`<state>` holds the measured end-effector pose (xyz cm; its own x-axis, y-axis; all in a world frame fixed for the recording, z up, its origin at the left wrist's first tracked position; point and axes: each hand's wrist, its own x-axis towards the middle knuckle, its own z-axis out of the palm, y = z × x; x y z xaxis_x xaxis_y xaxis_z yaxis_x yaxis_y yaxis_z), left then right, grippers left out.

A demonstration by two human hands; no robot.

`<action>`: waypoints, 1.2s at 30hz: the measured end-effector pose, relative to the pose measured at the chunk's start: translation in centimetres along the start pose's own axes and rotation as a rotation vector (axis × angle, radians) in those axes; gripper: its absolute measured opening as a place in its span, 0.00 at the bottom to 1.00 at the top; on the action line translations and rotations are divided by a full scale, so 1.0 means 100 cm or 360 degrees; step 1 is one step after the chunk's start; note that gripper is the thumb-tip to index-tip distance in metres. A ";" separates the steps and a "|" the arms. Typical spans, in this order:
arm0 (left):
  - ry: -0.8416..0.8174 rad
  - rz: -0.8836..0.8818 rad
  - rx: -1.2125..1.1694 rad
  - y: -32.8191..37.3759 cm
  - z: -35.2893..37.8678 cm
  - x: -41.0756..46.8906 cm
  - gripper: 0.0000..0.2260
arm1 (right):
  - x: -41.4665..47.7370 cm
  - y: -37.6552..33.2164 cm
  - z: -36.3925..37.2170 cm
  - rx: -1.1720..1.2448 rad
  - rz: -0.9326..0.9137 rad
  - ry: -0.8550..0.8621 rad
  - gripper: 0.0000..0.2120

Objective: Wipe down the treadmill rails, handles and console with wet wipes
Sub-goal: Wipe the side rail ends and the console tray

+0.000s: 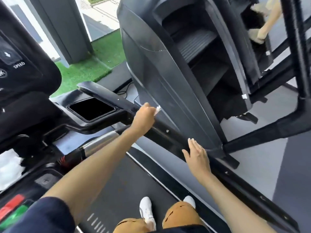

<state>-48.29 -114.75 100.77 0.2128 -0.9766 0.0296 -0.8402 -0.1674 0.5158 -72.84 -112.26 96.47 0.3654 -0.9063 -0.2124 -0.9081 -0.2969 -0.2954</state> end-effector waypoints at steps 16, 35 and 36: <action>-0.0051 -0.0116 0.0020 0.011 0.008 0.006 0.08 | 0.023 0.012 -0.025 -0.0062 0.0001 -0.0148 0.26; 0.0198 -0.0299 0.0289 0.003 0.003 0.028 0.10 | 0.021 0.013 -0.016 -0.0048 -0.0060 -0.0110 0.23; 0.0202 -0.0381 0.0309 0.003 0.005 0.024 0.10 | 0.020 0.013 -0.016 -0.0056 -0.0063 -0.0105 0.23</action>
<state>-48.28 -117.17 100.54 0.4657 -0.8840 0.0398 -0.8356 -0.4245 0.3486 -73.58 -114.95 97.14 0.4126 -0.8722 -0.2628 -0.8990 -0.3433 -0.2720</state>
